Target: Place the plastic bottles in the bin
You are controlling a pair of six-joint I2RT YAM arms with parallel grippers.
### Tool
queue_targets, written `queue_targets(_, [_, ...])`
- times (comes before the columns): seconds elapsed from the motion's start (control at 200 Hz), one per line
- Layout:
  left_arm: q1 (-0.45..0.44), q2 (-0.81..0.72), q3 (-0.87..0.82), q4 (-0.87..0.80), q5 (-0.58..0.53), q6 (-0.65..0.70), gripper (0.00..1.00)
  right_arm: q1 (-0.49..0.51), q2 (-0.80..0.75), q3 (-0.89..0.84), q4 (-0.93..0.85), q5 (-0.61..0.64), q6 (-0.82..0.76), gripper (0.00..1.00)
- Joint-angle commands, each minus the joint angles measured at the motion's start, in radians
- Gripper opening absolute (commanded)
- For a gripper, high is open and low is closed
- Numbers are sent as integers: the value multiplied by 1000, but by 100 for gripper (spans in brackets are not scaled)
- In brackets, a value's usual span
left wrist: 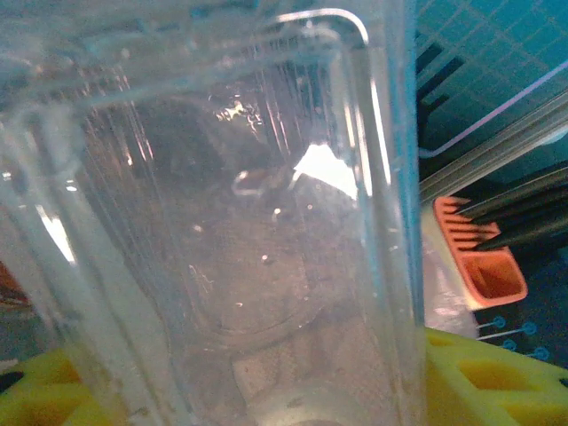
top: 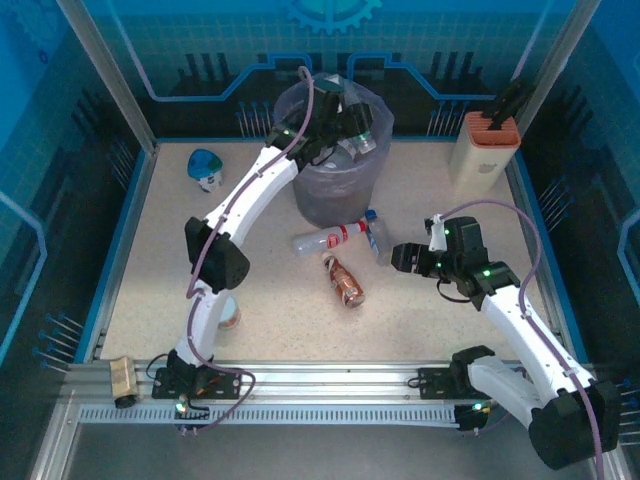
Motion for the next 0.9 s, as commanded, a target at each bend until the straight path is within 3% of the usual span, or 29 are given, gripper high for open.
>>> queue_targets(0.0, [-3,-3,56,-21,15,14,67,-14,-9,-5,-18,4,-24,77])
queue_targets(0.1, [-3,-12,55,-18,10,27,81,-14,0,-5,-14,2,-26,77])
queue_targets(0.305, [-3,-22,55,-25,-41,58,88,-14,4,-9,-6,-3,-24,77])
queue_targets(0.59, [-4,18,48,19,4,15,52,-14,-6,-14,-14,0,-24,77])
queue_targets(0.891, [-5,77,24,-26,45,-5,48,-13,-10,-21,-12,-2,-17,77])
